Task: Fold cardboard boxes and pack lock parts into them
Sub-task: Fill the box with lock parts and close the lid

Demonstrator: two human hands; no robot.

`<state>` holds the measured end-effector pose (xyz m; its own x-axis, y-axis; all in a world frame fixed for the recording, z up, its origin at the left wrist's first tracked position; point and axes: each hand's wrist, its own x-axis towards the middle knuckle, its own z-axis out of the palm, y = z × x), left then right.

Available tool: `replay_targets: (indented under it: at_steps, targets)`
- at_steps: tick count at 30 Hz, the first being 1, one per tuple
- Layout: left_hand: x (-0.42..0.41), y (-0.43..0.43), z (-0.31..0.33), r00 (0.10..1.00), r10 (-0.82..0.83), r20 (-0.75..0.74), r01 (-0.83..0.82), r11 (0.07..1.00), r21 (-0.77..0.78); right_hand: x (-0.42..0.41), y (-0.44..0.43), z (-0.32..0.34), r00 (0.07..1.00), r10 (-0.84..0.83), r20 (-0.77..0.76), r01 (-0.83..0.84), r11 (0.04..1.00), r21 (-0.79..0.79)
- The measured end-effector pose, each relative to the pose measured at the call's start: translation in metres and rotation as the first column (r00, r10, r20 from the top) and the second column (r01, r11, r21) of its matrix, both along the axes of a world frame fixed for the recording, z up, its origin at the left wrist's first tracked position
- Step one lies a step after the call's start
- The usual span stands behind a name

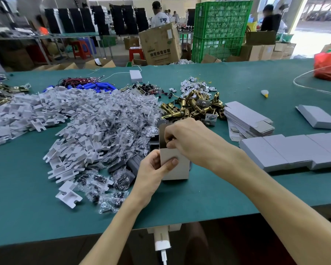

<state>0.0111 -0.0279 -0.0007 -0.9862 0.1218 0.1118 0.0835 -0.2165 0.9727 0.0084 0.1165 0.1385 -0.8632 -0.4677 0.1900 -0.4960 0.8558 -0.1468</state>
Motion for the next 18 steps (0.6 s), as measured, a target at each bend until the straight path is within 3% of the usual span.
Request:
replay_targets:
  at_steps: [8, 18]
  targets:
    - [-0.001, 0.000, -0.001, 1.000, 0.004, 0.005, -0.004, 1.000, -0.005, 0.002, -0.005, 0.005, 0.998, -0.060, -0.024, 0.061, 0.997, 0.041]
    - [-0.001, -0.001, -0.003, 1.000, -0.008, -0.026, 0.007, 0.999, -0.037, 0.007, -0.013, 0.013, 0.990, -0.069, 0.122, 0.026, 0.947, 0.321]
